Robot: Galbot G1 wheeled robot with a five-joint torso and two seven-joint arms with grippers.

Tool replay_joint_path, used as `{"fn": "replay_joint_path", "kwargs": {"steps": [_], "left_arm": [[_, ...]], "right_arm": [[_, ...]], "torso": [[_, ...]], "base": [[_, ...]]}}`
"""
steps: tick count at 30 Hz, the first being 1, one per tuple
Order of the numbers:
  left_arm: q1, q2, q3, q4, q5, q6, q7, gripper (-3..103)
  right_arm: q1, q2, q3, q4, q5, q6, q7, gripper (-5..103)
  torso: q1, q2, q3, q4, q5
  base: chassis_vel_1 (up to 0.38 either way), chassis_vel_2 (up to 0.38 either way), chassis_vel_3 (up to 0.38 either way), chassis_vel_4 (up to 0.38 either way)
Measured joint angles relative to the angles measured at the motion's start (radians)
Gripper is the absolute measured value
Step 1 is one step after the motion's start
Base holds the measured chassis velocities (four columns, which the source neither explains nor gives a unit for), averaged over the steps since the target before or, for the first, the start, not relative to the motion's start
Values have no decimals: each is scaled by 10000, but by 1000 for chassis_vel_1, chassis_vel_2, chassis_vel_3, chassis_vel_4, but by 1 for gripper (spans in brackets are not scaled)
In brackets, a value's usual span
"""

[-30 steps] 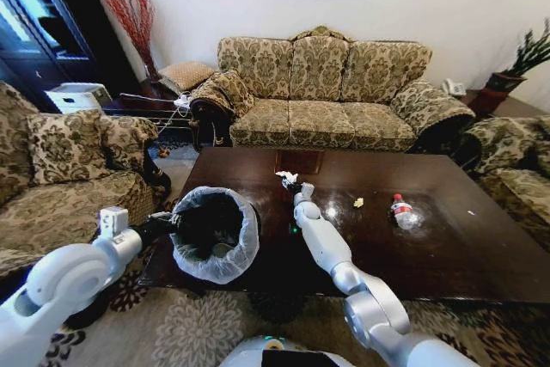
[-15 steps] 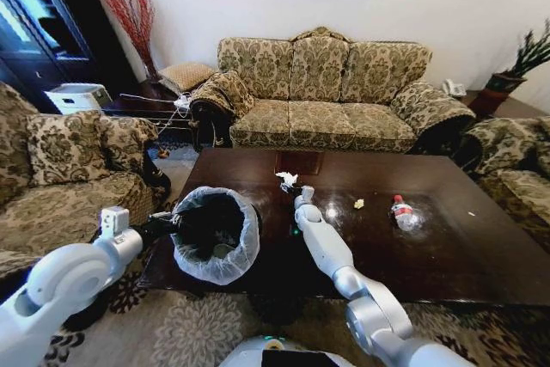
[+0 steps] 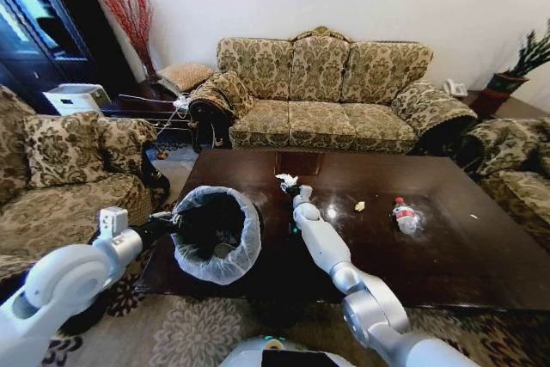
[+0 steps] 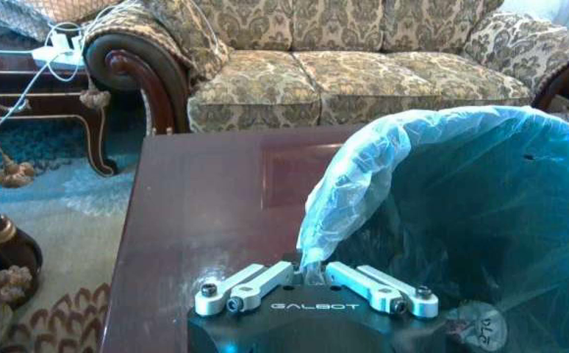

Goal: Move to the front of the table and place the trash on the table into the trash bin.

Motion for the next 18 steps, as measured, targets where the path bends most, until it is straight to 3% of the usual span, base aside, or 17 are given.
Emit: {"fn": "replay_joint_path", "kwargs": {"steps": [3, 9, 12, 18], "left_arm": [[-1, -1, 0, -6, -5, 0, -1, 0], [-26, -18, 26, -11, -9, -8, -5, 0], [-36, 0, 27, -12, -14, -14, -5, 0], [-48, 28, 28, -9, -27, -23, -5, 0]], "right_arm": [[0, 0, 3, -10, -2, -131, 12, 65], [-58, 0, -17, -22, -65, -298, -9, 37], [-61, -4, -19, -9, -70, -314, -9, 33], [-77, -23, -16, -6, -71, -334, -5, 14]], "torso": [[0, 0, 0, 0, 0], [0, 0, 0, 0, 0], [-1, 1, 0, 0, 0], [0, 0, 0, 0, 0]], "base": [[0, 0, 0, 0], [0, 0, 0, 0], [0, 0, 0, 0], [0, 0, 0, 0]]}}
